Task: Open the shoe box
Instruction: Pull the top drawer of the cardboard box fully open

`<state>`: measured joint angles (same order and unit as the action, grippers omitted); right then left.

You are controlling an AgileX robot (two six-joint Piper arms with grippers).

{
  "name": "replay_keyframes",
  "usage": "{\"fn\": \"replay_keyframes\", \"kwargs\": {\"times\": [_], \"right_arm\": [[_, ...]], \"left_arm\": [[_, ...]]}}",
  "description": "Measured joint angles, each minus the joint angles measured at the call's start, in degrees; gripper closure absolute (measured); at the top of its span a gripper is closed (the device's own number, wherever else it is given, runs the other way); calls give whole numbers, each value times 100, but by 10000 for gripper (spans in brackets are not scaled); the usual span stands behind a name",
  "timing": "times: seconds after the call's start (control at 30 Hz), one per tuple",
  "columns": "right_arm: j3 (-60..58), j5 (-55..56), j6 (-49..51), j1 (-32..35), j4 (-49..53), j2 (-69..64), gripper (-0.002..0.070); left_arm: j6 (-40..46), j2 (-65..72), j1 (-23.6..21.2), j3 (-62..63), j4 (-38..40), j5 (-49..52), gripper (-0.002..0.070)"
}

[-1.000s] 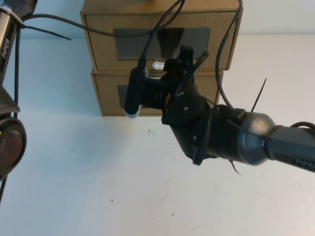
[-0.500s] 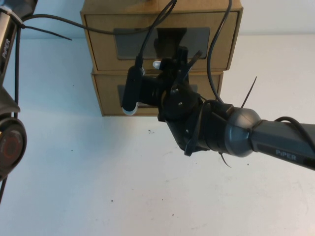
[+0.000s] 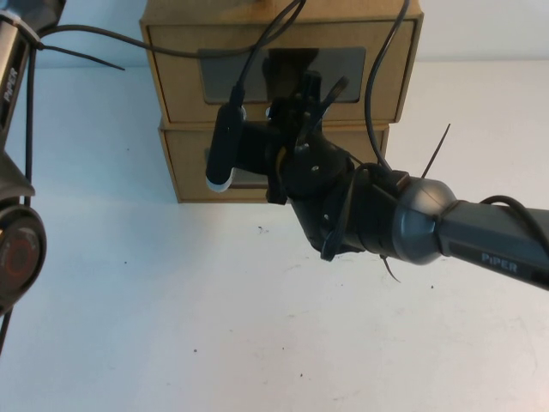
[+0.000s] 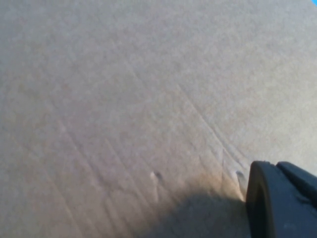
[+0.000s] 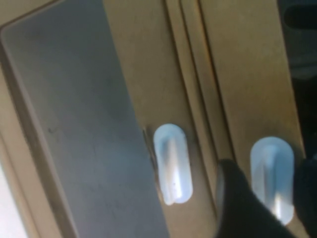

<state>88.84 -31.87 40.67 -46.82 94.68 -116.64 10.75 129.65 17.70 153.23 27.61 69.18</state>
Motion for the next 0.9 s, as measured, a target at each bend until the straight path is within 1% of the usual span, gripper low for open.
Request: {"fn": "replay_keyframes", "kwargs": {"times": [0.07, 0.17, 0.37, 0.6, 0.67, 0.77, 0.8, 0.87, 0.9], "right_arm": [[9, 0, -3, 0, 0, 0, 463], [9, 0, -80, 3, 20, 0, 487], [14, -34, -410, 25, 68, -45, 496], [36, -92, -562, 57, 178, -101, 500], [36, -105, -565, 57, 202, -101, 527], [55, -144, -578, 57, 215, -101, 606], [64, -150, -578, 57, 229, -101, 615], [64, -181, -578, 57, 196, -122, 654], [64, -179, -578, 57, 196, -122, 659]], "left_arm": [[0, 0, 0, 0, 0, 0, 680], [0, 0, 0, 0, 0, 0, 680], [11, 0, 0, 0, 0, 0, 680], [11, 0, 0, 0, 0, 0, 680], [11, 0, 0, 0, 0, 0, 680], [11, 0, 0, 0, 0, 0, 680], [11, 0, 0, 0, 0, 0, 680], [11, 0, 0, 0, 0, -13, 680], [11, 0, 0, 0, 0, -13, 680]]}}
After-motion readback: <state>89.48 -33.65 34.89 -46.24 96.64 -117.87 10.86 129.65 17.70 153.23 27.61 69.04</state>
